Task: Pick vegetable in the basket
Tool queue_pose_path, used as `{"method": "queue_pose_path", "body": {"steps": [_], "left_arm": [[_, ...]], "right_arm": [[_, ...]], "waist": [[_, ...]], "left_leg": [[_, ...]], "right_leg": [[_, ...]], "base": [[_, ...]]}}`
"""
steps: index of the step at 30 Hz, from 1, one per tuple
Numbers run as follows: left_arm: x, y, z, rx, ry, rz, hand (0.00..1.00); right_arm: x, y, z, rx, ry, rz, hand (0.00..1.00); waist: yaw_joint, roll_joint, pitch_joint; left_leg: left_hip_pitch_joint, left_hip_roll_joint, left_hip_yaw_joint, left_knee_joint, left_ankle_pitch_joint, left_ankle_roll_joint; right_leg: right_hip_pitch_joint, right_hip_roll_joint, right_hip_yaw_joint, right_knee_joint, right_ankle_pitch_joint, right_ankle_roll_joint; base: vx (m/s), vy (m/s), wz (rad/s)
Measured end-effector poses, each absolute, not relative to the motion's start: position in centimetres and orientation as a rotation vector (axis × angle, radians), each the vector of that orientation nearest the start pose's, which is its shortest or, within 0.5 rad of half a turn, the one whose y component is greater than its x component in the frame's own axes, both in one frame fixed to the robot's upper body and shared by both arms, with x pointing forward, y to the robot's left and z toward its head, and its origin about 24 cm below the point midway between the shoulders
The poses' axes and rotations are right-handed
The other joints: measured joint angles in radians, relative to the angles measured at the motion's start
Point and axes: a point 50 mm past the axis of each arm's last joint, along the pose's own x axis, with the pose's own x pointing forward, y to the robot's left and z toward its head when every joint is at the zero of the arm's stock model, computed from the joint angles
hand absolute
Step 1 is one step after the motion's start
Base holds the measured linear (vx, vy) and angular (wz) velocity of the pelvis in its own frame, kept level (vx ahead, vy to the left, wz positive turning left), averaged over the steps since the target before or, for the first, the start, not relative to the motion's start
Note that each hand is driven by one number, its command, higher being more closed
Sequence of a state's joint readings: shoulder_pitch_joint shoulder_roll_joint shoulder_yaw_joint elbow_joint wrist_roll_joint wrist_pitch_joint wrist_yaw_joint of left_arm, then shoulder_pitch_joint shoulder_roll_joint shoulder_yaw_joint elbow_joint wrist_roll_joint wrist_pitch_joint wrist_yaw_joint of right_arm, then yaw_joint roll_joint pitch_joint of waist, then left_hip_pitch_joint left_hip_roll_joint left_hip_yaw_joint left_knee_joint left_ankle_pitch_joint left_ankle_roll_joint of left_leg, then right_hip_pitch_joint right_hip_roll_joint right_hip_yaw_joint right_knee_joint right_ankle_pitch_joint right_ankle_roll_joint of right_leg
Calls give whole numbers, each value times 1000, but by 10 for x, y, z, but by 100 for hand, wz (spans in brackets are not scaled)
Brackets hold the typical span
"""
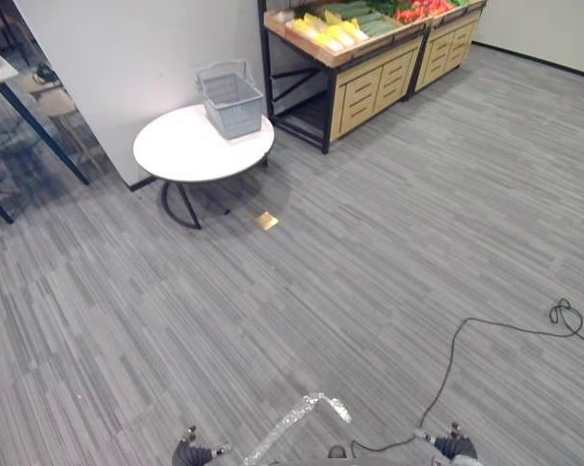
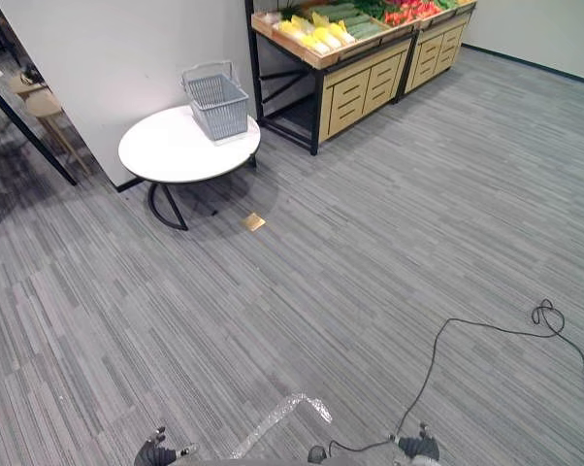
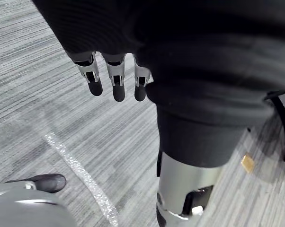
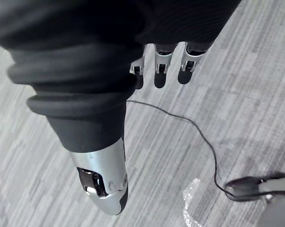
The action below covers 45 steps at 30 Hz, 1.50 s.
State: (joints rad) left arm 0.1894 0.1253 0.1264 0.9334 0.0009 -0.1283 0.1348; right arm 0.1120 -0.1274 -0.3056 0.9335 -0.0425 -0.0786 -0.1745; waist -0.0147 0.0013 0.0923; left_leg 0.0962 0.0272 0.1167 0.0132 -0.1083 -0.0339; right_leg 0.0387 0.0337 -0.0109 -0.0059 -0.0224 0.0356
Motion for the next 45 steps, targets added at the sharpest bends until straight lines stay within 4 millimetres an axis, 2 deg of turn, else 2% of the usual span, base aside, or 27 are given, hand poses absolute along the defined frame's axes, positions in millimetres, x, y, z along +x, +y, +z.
{"method": "queue_pose_path", "body": {"steps": [10,17,19,23,26,29,30,31,32,33,34,36,38,39,41,42,43,44,45], "left_arm": [[94,227,-145,119,935,334,0],[116,227,-127,126,793,322,0],[118,227,-124,128,775,320,0],[122,227,-117,128,731,322,0],[129,228,-109,114,678,331,0],[137,227,-102,104,630,334,0],[138,227,-101,95,623,337,0],[139,227,-100,91,618,336,0],[142,226,-97,88,602,330,0],[144,227,-96,95,597,323,0],[144,226,-96,105,597,312,0],[147,227,-95,108,590,322,0],[153,224,-93,104,574,319,0],[161,222,-90,98,551,313,0],[163,221,-89,111,539,300,0],[161,219,-91,109,551,294,0],[169,213,-89,97,532,275,0],[173,210,-88,92,524,268,0],[175,204,-88,73,517,263,0]], "right_arm": [[111,-257,-135,-109,912,-524,0],[130,-259,-121,-88,794,-529,0],[138,-260,-116,-91,750,-524,0],[149,-258,-107,-99,690,-509,0],[158,-260,-97,-108,634,-504,0],[166,-254,-92,-123,602,-468,0],[170,-251,-90,-127,584,-453,0],[172,-250,-88,-129,575,-446,0],[177,-246,-82,-129,535,-436,0],[175,-245,-81,-131,533,-432,0],[172,-246,-81,-138,534,-431,0],[178,-247,-72,-144,487,-428,0],[184,-248,-64,-160,447,-418,0],[186,-252,-61,-187,436,-404,0],[183,-253,-60,-195,436,-404,0],[179,-258,-60,-210,438,-408,0],[189,-259,-54,-212,411,-406,0],[191,-258,-53,-210,405,-403,0],[192,-256,-53,-210,404,-390,0]], "waist": [[-5,6,12],[-11,7,32],[-8,8,38],[2,15,48],[5,27,52],[13,16,57],[13,13,62],[10,12,68],[-3,9,87],[-5,4,97],[-4,9,102],[-17,9,106],[-39,29,120],[-54,42,145],[-59,22,134],[-72,44,132],[-77,76,141],[-83,76,141],[-82,79,142]], "left_leg": [[18,-12,1,-8,0,0],[6,-10,18,-12,-1,1],[-17,-7,25,15,-18,16],[-89,10,48,115,-80,21],[-127,16,54,173,-120,35],[-129,-4,71,219,-171,51],[-123,-16,74,219,-178,59],[-111,-21,71,215,-182,61],[-52,-34,39,196,-208,86],[-30,-40,32,197,-215,88],[8,-40,19,192,-235,90],[60,-33,-13,155,-250,90],[95,-4,-41,131,-250,90],[141,22,-60,127,-250,89],[180,25,-79,127,-257,38],[211,49,-99,143,-276,1],[185,75,-100,196,-242,-56],[170,68,-97,229,-201,-92],[133,61,-83,352,-87,-89]], "right_leg": [[34,-14,-12,-33,1,2],[34,-11,-6,-66,29,8],[21,-9,1,-67,31,7],[-17,-2,19,-48,7,11],[-88,0,28,66,-56,22],[-194,-25,32,327,-190,54],[-241,-42,18,448,-220,72],[-266,-51,2,519,-223,76],[-356,-79,-51,759,-222,77],[-379,-90,-67,836,-232,64],[-418,-97,-83,880,-283,35],[-512,-100,-126,831,-303,24],[-577,-75,-132,721,-283,32],[-598,-48,-140,540,-182,5],[-592,-38,-132,329,-16,-14],[-587,-30,-119,350,160,-88],[-614,-36,-144,451,83,-102],[-617,-50,-154,489,46,-101],[-574,-62,-169,511,-8,-104]], "base": [[36,9,3],[-50,-17,-2],[-48,-18,-10],[-3,-6,-18],[88,31,-8],[148,65,-8],[150,92,0],[249,108,24],[266,72,34],[383,65,39],[371,28,29],[417,9,37],[484,-62,61],[683,-108,72],[641,-118,56],[679,-155,49],[663,-155,54],[778,-196,42],[666,-219,47]]}}
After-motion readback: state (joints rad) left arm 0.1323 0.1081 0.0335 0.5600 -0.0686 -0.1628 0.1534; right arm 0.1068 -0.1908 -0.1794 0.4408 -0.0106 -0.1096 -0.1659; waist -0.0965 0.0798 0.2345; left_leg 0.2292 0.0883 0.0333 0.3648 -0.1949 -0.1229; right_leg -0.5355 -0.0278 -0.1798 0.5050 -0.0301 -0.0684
